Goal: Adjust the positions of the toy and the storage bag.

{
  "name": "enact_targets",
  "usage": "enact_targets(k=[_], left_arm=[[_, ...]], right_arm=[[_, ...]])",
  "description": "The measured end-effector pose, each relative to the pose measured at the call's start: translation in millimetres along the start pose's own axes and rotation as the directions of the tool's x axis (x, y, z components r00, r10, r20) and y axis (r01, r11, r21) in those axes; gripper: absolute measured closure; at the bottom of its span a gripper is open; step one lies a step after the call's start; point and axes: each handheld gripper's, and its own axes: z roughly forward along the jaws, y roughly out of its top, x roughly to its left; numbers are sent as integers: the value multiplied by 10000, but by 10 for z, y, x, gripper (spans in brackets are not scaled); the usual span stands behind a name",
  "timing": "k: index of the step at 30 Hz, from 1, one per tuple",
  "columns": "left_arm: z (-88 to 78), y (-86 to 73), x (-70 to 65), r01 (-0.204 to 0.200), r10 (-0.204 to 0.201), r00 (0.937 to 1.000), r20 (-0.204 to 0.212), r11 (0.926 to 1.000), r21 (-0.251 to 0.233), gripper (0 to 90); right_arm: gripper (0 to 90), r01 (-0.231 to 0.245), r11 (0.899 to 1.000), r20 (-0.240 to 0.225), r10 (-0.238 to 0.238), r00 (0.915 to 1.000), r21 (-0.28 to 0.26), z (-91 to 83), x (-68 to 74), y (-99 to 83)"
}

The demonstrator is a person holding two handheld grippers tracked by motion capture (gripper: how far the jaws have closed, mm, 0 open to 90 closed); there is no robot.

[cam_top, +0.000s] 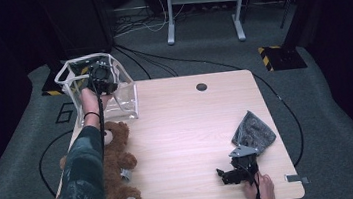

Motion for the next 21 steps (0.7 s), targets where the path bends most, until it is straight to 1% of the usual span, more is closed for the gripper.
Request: enact_targets(k=[1,2,3,4,6,7,8,10,13,16,17,21], left_arm=[[6,10,-19,-111,111,9999,-27,9999,-10,843],[16,15,-42,-51,50,10000,-30,9999,-95,843],[18,23,-50,-126,126,9999,24,9999,-98,843],[21,28,-64,-99,99,9999,-17,9999,-106,843],[26,37,-74,-147,148,9999,72,9997,-170,843],[25,43,-82,-275,275,9996,55,9996,-93,843],[26,45,-87,-298,299,9995,125,9995,-96,843],[35,54,-115,-257,260,9996,137,9995,-169,843],[38,72,-143,-665,667,9974,285,9977,-102,842],[51,90,-195,-776,781,9960,427,9969,-132,841],[60,94,-216,-803,812,9957,454,9965,-211,841],[71,129,-291,-972,979,9934,592,9952,-135,840]], right_arm=[[0,-2,10000,0,2,10000,1,0,0,0],[0,2,10000,2,-2,10000,3,0,0,0],[0,0,10000,0,0,10000,-1,0,0,0],[0,-17,10000,-25,17,10000,-1,0,2,0],[0,6,10000,5,-6,10000,0,0,-1,0],[0,6,10000,5,-6,10000,2,0,0,0],[0,0,10000,4,0,10000,-1,1,0,0],[0,5,10000,5,-5,10000,1,0,0,0],[0,4,10000,4,-4,10000,2,0,0,0],[0,-1,10000,10,1,10000,-3,1,0,1],[0,2,10000,7,-2,10000,0,1,0,1],[0,5,10000,11,-5,10000,-2,1,0,1]])
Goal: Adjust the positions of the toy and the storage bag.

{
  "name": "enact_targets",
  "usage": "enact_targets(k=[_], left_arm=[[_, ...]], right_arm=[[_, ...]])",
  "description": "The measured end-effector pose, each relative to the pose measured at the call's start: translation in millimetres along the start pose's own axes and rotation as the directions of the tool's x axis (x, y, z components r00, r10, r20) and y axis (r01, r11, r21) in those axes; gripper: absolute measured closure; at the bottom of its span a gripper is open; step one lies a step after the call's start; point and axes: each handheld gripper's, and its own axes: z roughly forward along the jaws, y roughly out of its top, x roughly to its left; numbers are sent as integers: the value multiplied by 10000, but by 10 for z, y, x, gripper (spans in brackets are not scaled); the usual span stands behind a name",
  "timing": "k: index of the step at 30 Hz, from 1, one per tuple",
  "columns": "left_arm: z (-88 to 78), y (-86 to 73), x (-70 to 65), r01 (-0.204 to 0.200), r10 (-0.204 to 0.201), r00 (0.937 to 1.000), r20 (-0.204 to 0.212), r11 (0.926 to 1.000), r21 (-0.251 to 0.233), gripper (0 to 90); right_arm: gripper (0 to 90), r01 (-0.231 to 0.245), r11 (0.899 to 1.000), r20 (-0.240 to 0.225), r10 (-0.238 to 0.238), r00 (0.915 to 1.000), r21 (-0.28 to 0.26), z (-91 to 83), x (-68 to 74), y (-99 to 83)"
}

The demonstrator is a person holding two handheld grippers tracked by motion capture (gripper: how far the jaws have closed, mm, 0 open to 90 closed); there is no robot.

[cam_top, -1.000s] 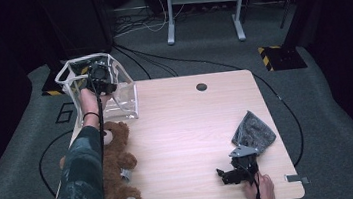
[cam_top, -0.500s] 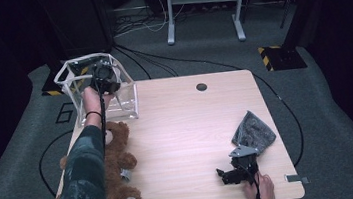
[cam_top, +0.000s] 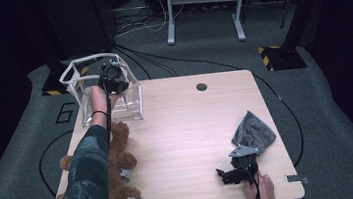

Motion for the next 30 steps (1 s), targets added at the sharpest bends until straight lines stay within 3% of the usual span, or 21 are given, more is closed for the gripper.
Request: enact_targets(k=[14,22,30], left_arm=[[74,121,-271,-489,497,9970,594,9987,-159,838],[117,238,-473,-1055,1063,9897,956,9943,-132,837],[165,304,-578,-1196,1213,9862,1124,9926,-224,836]], right_arm=[[0,-66,10000,18,66,10000,-14,1,5,1],[0,-57,10000,19,57,10000,-12,1,5,1],[0,-182,9998,64,183,9998,-49,5,13,4]])
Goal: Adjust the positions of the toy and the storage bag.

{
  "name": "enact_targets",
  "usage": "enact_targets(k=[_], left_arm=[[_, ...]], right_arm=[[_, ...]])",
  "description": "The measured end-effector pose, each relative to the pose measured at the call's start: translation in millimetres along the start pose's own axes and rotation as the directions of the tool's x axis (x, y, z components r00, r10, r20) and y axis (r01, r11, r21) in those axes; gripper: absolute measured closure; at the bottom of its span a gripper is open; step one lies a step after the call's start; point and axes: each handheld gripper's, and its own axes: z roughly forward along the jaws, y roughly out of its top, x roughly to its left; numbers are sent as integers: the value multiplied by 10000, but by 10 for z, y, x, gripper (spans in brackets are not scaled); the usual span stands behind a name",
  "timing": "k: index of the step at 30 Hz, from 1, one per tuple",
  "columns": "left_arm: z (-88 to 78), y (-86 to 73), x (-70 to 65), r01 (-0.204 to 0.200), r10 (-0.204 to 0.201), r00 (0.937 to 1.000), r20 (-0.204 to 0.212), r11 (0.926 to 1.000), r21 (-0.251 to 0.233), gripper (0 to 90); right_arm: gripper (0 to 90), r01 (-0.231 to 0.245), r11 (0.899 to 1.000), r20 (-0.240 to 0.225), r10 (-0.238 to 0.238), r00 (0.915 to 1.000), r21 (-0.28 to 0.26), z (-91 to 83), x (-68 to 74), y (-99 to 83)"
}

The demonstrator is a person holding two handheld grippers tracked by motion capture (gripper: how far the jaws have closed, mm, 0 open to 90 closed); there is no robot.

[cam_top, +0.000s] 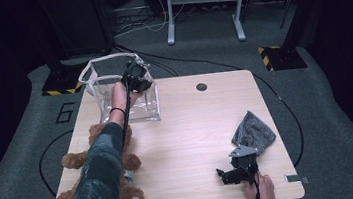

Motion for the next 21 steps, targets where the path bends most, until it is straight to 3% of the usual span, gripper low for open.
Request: enact_targets(k=[21], left_arm=[[94,200,-317,-846,858,9936,735,9962,-200,831]], right_arm=[[0,-6,10000,-10,6,10000,5,0,-1,1]])
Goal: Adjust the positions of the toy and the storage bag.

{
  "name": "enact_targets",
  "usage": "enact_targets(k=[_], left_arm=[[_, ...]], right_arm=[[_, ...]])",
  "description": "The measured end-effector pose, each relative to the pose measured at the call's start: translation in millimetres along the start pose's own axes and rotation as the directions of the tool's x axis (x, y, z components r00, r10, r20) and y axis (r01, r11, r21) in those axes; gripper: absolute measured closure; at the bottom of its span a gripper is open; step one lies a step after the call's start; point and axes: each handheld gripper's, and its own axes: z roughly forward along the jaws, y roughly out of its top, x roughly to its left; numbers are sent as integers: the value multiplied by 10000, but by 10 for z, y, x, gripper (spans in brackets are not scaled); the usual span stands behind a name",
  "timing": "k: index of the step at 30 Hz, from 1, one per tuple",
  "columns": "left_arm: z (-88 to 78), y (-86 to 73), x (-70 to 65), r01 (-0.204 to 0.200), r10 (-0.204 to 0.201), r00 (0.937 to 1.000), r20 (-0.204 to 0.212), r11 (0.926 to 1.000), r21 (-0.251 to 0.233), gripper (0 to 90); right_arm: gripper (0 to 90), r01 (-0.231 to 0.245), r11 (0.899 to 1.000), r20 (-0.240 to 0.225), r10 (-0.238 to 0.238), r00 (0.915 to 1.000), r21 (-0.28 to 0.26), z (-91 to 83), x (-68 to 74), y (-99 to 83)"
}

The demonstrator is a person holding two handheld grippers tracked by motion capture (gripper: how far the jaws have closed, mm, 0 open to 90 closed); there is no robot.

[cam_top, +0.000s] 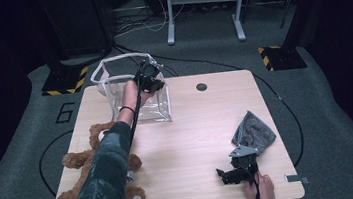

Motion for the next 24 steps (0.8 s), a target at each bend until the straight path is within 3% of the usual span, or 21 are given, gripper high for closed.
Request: enact_targets(k=[13,16,20,24], left_arm=[[76,125,-200,-294,300,9978,598,9995,-123,803],[52,117,-182,28,-18,9979,648,9999,-159,653],[-135,87,-75,476,-460,9985,298,9974,-547,401],[-345,17,77,918,-931,9956,-82,9908,-998,315]], right_arm=[[0,-21,10000,-1,21,10000,6,-1,1,-1],[0,27,10000,0,-27,10000,-12,0,-2,0],[0,7,10000,24,-7,10000,-17,1,0,-1],[0,133,9999,-29,-133,9999,22,-3,-8,-3]])
